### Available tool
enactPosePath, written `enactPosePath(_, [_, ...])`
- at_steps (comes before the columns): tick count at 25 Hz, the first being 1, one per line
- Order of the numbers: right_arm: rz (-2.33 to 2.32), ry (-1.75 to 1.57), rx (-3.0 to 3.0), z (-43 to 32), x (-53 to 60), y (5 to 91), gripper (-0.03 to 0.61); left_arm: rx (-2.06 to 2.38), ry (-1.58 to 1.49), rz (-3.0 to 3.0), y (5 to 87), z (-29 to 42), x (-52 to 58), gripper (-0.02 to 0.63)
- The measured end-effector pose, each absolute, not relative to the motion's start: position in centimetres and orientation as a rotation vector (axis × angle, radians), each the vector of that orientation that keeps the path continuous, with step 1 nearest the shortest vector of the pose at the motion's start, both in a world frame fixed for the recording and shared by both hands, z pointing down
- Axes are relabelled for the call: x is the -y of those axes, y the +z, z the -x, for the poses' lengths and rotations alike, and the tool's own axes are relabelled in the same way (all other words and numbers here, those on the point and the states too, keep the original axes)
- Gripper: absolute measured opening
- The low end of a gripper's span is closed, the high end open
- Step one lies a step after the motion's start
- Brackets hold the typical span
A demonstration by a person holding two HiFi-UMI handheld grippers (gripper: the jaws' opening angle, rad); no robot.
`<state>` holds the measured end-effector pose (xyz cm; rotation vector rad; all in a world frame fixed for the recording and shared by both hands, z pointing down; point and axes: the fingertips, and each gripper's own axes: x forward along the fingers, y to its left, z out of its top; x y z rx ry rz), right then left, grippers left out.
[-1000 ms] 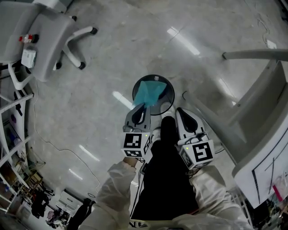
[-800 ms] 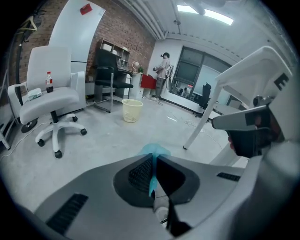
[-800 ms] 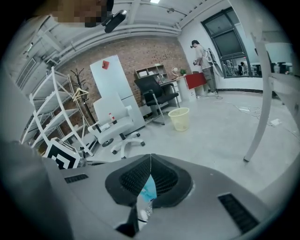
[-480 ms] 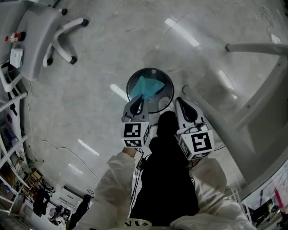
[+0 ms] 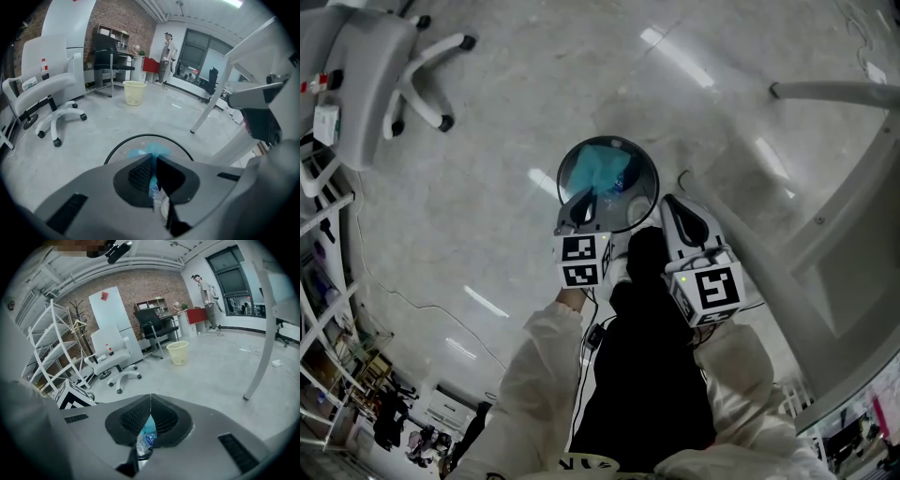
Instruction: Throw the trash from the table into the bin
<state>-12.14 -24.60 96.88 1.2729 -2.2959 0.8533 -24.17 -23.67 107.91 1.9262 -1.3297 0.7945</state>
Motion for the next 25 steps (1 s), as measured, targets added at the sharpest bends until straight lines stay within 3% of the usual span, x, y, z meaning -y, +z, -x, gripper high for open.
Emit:
enactPosePath(12, [-1.238, 0.87, 2.32, 13.4, 23.8, 96.3, 0.021, 1.286, 0.83, -1.86, 109.4, 24.2, 23.3, 0.024])
enactPosePath(15, [-1.238, 0.862, 2.319, 13.3, 23.6, 95.9, 0.021, 1.259, 0.824, -1.859, 109.2, 24.0, 22.9, 0.11])
enactPosePath(20, [-1.246, 0.846, 2.317, 12.7, 22.9, 94.7, 0.02, 1.245, 0.809, -1.838, 108.6, 23.7, 22.2, 0.159])
enactPosePath(25, [-1.244, 0.838, 2.319, 12.9, 22.0, 92.8, 0.021, 1.195, 0.761, -1.834, 106.9, 23.1, 21.8, 0.262])
